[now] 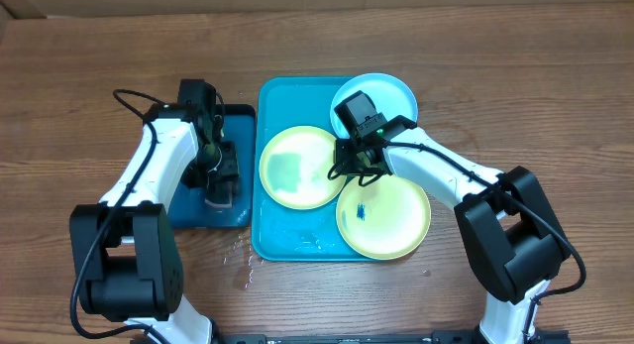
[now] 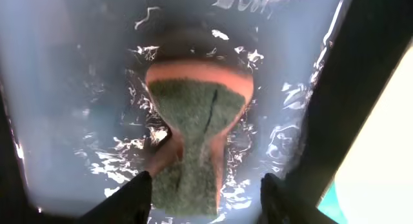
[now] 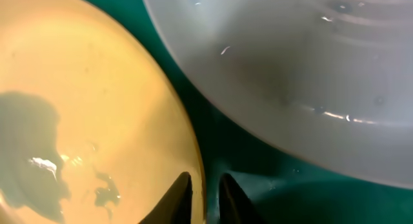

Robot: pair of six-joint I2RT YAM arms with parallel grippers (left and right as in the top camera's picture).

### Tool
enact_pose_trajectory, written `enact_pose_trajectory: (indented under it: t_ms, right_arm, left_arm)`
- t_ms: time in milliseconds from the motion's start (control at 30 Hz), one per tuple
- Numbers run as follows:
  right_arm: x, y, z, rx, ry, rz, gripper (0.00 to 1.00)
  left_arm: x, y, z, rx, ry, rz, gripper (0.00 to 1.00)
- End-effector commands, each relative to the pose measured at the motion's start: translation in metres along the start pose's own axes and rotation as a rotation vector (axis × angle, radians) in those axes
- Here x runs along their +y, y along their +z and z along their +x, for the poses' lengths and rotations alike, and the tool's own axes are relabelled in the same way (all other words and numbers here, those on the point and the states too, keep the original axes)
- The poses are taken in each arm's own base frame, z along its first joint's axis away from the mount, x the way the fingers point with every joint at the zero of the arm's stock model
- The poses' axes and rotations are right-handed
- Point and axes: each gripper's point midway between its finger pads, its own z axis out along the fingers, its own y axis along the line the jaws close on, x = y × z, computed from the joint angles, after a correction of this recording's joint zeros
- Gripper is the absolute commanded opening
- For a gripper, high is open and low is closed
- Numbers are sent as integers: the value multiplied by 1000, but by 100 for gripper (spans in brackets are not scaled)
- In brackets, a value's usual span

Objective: Clean dirty plates on tray and stack at the side
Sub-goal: 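Dip the sponge back into the black water tray with the left gripper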

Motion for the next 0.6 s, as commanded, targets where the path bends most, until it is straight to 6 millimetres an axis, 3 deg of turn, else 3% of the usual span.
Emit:
enact_pose_trajectory:
  t_ms: [0, 100, 267, 333, 400, 500, 567]
  right_arm:
    - [10, -19, -15, -59, -3, -28, 21]
    - [10, -19, -15, -59, -3, -28, 22]
    - [9, -18, -13, -53, -2, -24, 27]
    - [7, -16, -10, -49, -2, -22, 27]
    - [6, -13, -9, -50, -2, -22, 27]
    - [5, -11, -9, -55, -2, -25, 24]
    - [5, -10, -8, -57, 4, -27, 16]
  left_arm:
    - [-5, -22, -18, -46, -37, 33, 56]
    - [-4, -56, -31, -97, -63, 53, 56]
    - [-10, -138, -49, -265, -90, 173, 62]
    - [-4, -170, -50, -340, -128, 196, 75]
    - [3, -197, -49, -407, -166, 214, 100]
    - [12, -224, -41, -488, -187, 221, 100]
    - [17, -235, -36, -521, -192, 214, 100]
